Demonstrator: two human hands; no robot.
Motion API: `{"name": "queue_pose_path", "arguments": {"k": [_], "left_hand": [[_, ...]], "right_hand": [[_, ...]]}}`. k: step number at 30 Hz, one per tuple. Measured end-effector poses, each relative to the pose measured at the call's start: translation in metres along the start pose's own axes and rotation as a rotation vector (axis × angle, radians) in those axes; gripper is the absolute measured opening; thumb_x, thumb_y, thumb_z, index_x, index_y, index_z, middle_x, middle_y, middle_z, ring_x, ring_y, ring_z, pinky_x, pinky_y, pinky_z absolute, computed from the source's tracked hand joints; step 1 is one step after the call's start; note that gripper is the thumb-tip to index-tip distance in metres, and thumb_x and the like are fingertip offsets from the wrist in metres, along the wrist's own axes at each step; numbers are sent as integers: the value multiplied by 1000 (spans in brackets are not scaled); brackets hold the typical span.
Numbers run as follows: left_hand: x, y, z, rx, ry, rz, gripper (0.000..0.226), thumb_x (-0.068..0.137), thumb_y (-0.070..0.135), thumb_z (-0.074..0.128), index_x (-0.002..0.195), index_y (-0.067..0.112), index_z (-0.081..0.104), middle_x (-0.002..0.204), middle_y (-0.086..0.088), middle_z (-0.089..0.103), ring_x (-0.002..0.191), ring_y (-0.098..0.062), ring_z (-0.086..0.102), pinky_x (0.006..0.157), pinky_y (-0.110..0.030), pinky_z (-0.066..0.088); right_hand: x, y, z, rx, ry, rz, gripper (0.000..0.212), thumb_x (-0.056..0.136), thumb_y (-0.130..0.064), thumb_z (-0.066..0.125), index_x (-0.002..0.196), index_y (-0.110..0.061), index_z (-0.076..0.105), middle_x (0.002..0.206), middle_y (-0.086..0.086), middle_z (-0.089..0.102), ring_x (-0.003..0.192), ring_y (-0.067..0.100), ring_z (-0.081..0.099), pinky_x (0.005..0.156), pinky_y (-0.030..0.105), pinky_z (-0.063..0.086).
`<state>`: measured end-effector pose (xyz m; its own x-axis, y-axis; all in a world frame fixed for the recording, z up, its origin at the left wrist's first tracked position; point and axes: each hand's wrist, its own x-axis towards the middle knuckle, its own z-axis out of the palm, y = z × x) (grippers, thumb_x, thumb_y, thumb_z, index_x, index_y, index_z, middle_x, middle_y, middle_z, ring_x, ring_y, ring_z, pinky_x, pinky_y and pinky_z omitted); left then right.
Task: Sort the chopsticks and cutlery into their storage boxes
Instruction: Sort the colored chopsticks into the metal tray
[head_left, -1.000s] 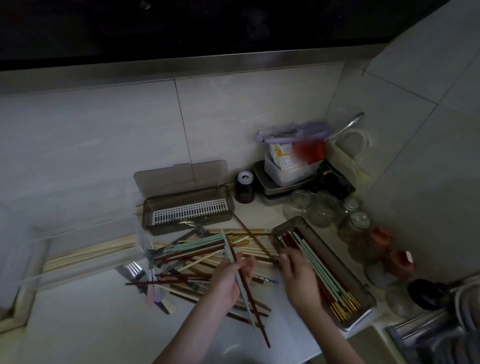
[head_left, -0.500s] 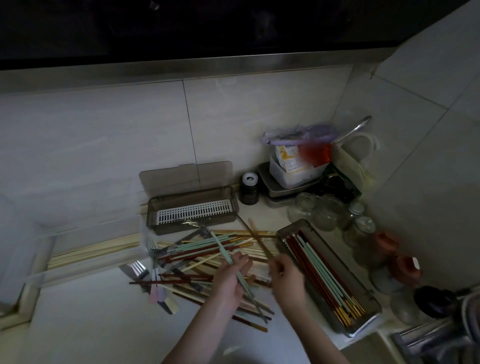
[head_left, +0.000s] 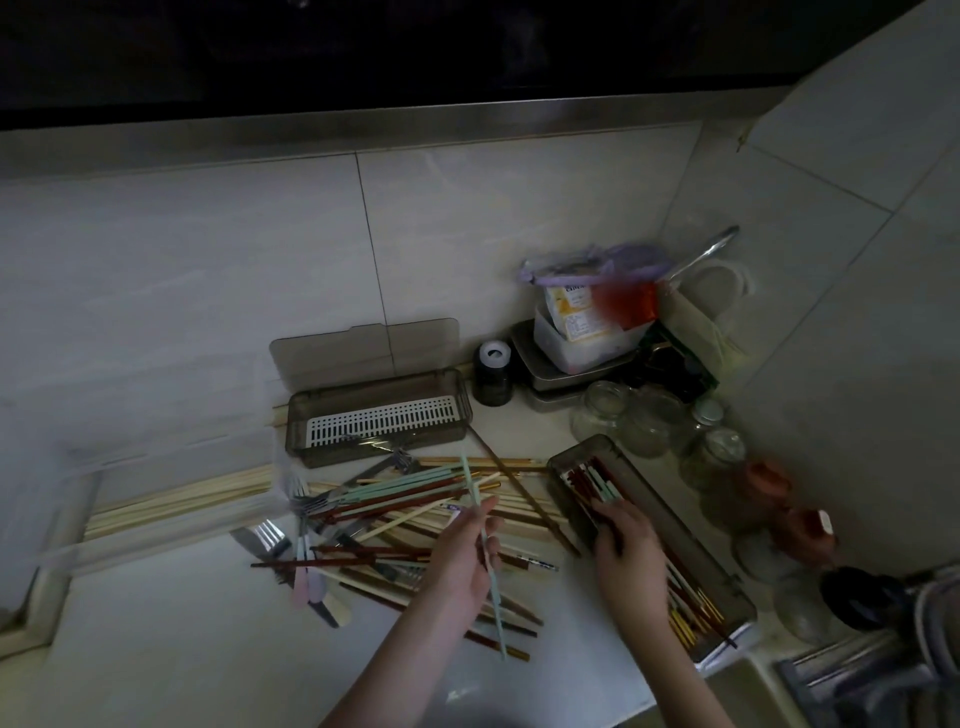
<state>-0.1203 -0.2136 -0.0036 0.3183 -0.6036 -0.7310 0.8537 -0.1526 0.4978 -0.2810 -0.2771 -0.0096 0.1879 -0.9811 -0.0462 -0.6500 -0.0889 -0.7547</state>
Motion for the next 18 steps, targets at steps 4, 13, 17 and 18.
{"name": "queue_pose_path", "arguments": {"k": [4,13,17,18], "left_hand": [[-9,-3,2,-10,-90,23,18,94,10,51,103,6,66,80,-5,63,70,-16,57,60,-28,44],[-10,-9,-2,-38,-37,29,17,92,6,54,108,3,60,111,-15,65,96,-21,62,78,-40,53],[-8,-1,-11,-70,-4,13,30,92,7,54,121,-2,56,120,-19,63,104,-26,62,81,-39,51],[-7,1,-14,-77,-3,7,31,92,8,54,121,-2,56,120,-19,63,104,-26,62,81,-40,51]], "right_hand": [[-28,-47,21,232,-354,-2,24,89,-20,62,108,-27,51,100,-9,63,88,3,63,74,21,56],[-21,-28,33,20,-358,24,16,96,-15,50,87,-25,60,74,-4,64,66,12,64,66,36,57],[2,-10,-2,-72,20,99,18,96,-18,49,101,-22,65,71,-5,62,59,13,60,48,29,48],[9,-2,-13,-141,100,145,22,96,-19,48,107,-24,65,72,-2,62,59,17,60,47,26,44]]}}
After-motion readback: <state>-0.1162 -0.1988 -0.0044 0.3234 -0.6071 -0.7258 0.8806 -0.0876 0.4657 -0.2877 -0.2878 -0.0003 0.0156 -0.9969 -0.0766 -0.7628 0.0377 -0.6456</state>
